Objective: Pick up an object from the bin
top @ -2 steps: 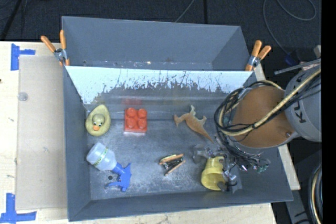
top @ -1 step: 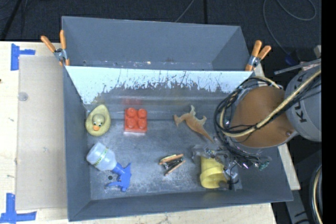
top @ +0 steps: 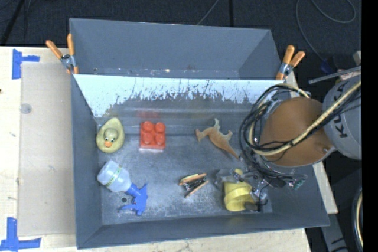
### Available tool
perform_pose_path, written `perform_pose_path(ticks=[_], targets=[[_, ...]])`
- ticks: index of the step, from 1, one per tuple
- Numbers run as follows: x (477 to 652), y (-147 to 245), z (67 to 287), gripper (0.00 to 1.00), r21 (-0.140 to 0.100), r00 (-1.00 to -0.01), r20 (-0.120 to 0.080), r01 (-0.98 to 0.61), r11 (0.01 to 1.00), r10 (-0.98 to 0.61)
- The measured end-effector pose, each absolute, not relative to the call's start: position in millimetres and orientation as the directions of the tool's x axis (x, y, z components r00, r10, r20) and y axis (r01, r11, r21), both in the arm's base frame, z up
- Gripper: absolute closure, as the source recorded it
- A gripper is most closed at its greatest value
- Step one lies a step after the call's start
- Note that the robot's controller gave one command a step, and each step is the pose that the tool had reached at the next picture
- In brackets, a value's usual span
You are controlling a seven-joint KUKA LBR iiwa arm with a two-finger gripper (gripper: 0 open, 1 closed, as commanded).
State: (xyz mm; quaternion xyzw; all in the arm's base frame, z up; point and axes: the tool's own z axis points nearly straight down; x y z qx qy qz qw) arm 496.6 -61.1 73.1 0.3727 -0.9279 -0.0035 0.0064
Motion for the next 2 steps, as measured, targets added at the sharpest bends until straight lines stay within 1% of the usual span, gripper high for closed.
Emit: perform_pose_path(ticks=[1,2], targets=[[496.6,-61,73,1.00,0.011,-0.722,0.009,-0.691,0.723,-0.691],[493.4,-61,96,1.00,0.017,-0.693,0.012,-0.721,0.693,-0.721]])
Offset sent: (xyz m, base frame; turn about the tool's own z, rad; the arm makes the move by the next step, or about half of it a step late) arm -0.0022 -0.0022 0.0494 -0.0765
